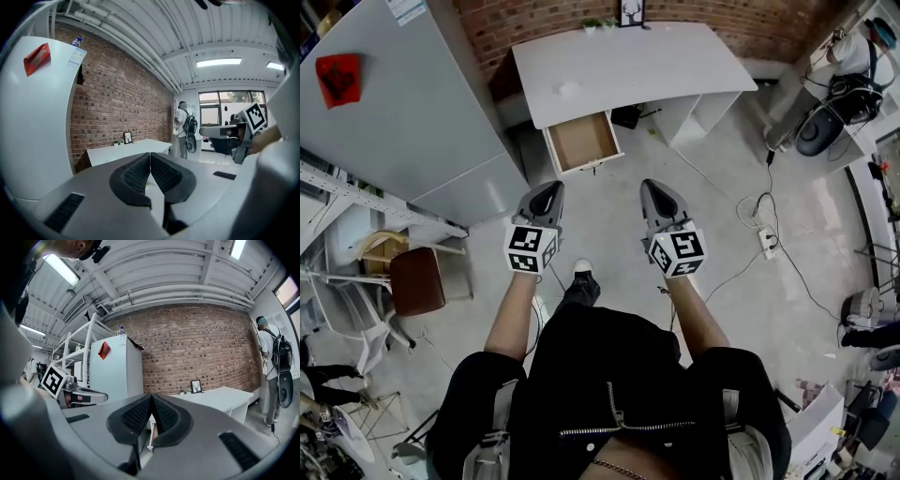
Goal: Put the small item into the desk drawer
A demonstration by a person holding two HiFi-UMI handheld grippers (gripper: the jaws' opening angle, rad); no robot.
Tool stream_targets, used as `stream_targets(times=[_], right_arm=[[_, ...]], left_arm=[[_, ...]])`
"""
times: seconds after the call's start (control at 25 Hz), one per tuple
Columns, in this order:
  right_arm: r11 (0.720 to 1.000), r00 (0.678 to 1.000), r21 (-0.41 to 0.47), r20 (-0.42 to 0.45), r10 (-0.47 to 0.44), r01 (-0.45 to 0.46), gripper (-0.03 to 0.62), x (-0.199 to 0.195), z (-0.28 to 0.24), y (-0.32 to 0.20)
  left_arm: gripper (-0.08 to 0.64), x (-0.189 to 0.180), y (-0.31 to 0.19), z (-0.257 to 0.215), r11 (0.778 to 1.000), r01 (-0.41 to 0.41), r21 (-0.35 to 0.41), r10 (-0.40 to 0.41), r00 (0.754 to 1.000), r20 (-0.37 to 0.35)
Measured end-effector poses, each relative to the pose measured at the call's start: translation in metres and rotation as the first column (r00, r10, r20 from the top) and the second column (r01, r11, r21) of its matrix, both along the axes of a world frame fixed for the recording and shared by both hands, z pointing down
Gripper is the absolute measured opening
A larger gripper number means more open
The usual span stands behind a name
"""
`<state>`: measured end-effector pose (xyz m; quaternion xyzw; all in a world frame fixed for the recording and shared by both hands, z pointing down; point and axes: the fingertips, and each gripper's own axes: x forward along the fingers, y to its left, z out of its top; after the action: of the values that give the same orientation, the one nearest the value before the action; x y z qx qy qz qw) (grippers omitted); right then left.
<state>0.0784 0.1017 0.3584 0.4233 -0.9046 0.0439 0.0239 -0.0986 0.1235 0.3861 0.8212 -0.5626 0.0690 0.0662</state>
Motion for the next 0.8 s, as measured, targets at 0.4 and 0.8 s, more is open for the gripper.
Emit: stream_targets(times=[0.4, 0.8], right_arm=[[0.999, 0.999, -0.012, 0.003, 0.037, -0.037, 0.006, -0.046, 0.001, -0.100], [0.999, 0.999, -0.032, -0.005, 0.040, -0.040, 0.006, -0.054, 0.007, -0.159]], left_arm=[[0.021, -0.045, -0.116, 0.003, 0.999, -0.047, -0.014, 0.047, 0.999, 0.002], [0.021, -0.059, -0.178, 0.006, 0.999, -0.041, -0.020, 0.041, 0.999, -0.001]])
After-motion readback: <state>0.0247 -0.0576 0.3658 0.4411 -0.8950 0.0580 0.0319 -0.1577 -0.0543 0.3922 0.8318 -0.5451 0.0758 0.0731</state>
